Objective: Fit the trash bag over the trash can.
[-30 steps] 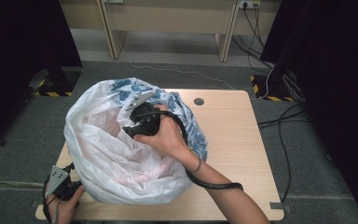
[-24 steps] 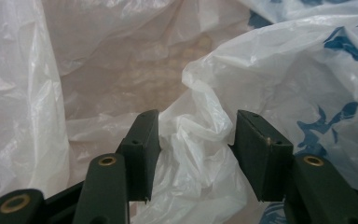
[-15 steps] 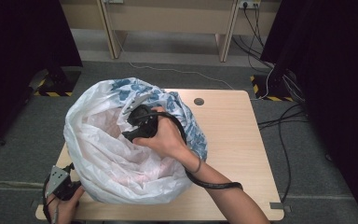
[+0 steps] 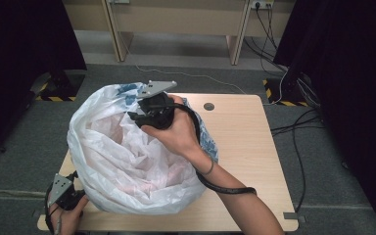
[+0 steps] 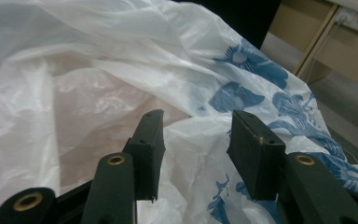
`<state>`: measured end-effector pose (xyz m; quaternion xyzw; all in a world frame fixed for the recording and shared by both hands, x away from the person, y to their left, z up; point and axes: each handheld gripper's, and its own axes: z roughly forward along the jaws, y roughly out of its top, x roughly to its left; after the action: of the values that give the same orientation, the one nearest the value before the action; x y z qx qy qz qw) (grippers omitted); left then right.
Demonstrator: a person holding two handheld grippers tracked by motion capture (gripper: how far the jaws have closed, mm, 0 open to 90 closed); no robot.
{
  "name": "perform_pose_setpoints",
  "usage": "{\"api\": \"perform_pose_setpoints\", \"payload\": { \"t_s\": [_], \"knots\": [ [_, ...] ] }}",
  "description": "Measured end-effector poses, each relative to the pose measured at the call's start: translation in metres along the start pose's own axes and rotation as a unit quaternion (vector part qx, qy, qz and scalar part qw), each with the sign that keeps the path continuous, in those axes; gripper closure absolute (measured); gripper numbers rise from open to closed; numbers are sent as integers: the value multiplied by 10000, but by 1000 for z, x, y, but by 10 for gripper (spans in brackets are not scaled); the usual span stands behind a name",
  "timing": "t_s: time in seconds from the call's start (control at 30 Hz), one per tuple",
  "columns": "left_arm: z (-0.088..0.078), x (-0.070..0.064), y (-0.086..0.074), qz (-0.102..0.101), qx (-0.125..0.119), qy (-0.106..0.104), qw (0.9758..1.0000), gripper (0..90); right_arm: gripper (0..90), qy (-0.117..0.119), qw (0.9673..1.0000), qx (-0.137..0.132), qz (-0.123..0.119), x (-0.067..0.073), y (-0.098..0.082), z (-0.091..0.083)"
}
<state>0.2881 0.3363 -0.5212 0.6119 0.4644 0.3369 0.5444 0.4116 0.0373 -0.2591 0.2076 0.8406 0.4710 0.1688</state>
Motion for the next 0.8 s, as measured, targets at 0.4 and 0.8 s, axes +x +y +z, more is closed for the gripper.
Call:
{"api": "perform_pose_setpoints", "payload": {
  "t_s": [0.4,0.8],
  "knots": [
    [0,0,0,1,-8,-9,10000,174,542,-249,9955,845,351,-14,-13,24],
    [0,0,0,-4,-17,-10,10000,174,519,-458,9925,1031,478,-19,-16,26]
  ]
}}
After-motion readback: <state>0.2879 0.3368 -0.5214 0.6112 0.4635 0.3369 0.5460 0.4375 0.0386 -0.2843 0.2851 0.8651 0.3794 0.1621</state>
